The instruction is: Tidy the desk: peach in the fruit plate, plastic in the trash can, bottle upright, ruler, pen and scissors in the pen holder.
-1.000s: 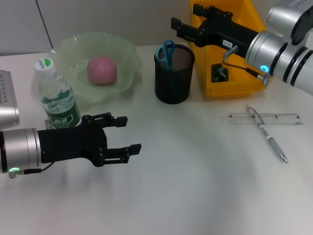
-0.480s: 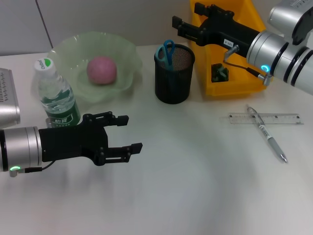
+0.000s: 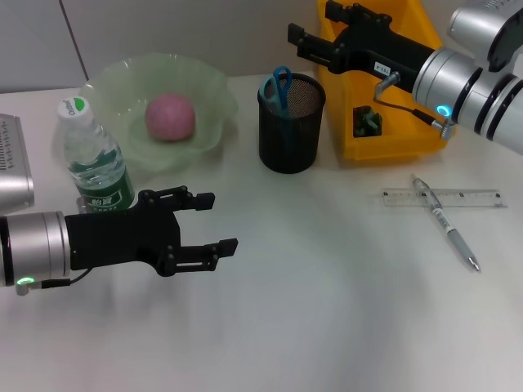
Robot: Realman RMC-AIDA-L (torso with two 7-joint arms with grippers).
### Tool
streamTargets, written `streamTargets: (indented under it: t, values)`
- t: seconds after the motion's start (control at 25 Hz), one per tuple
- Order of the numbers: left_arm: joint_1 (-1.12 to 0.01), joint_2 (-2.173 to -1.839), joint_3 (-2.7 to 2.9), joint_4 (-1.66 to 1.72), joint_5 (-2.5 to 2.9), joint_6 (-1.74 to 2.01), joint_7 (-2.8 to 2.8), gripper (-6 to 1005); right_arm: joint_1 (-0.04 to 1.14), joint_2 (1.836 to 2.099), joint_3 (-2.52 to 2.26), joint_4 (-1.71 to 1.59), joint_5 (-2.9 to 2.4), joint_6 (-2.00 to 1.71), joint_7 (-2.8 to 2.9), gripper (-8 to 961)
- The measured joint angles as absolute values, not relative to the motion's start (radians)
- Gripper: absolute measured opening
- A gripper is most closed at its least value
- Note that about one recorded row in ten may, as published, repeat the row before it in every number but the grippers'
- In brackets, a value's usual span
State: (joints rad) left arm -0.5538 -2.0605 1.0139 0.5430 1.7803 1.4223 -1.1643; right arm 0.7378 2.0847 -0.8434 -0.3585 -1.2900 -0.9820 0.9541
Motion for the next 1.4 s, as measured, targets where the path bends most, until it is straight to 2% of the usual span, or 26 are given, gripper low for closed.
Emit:
streamTargets:
  t: [0.72, 1.4]
  values:
    - [-0.553, -2.062, 1.014, 0.543, 1.779, 1.423, -1.164, 798, 0.732, 2.085, -0.841, -0.365, -1.293, -1.025, 0.951, 775]
    - [-0.549, -2.063, 1.015, 0.543, 1.779, 1.43, -1.164, 797, 0.6, 2.076, -0.836, -0.5, -1.211, -1.399, 1.081, 775]
